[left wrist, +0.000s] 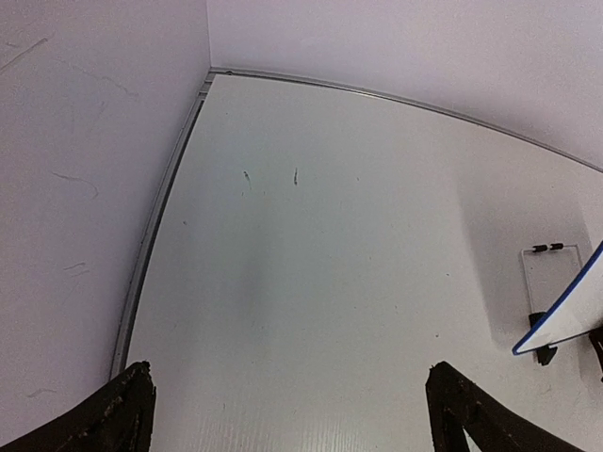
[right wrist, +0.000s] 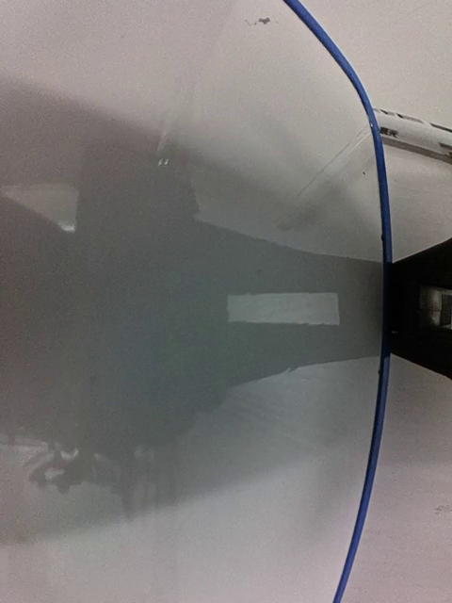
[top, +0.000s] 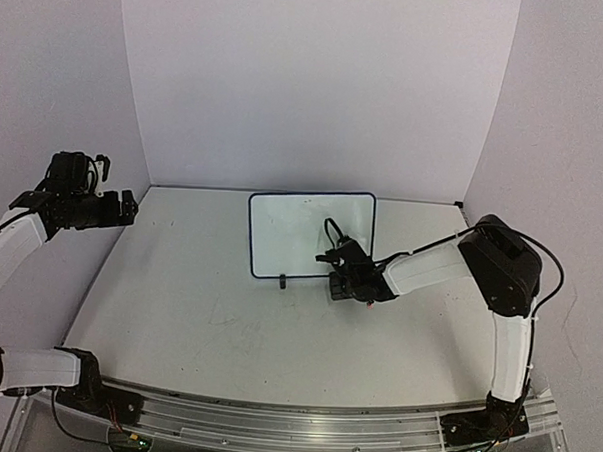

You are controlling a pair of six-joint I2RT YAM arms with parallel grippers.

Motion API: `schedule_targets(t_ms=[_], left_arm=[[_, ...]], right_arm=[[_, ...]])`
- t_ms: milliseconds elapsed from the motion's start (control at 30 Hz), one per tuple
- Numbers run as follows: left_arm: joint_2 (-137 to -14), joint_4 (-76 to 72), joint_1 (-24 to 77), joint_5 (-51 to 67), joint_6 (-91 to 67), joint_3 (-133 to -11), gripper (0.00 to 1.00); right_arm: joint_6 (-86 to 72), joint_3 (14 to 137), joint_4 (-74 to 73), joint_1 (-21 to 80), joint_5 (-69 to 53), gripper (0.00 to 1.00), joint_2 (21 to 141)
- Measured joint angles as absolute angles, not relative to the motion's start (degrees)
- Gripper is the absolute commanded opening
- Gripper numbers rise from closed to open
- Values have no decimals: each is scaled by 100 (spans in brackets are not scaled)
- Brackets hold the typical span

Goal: Write a sentence on the whiteboard
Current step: Move the whiteboard stand to the center of the board.

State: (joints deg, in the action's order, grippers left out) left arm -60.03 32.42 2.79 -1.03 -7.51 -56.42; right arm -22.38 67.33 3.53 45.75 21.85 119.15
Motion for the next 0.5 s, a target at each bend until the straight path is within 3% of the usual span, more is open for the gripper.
schedule_targets(t_ms=[267,400,500], left_arm=[[-6049,3242,279,-102,-751,-5642,99],[-6057,3242,279,-102,-749,-5642,99],[-6073,3242,279,-102,-749,-5642,99]], right_arm=[[-1818,5790,534,4925,1680,2,11184],[-1785,5478,550,5052,1478,44,10920],[-1849,5237,534,5091,1280,59,10678]])
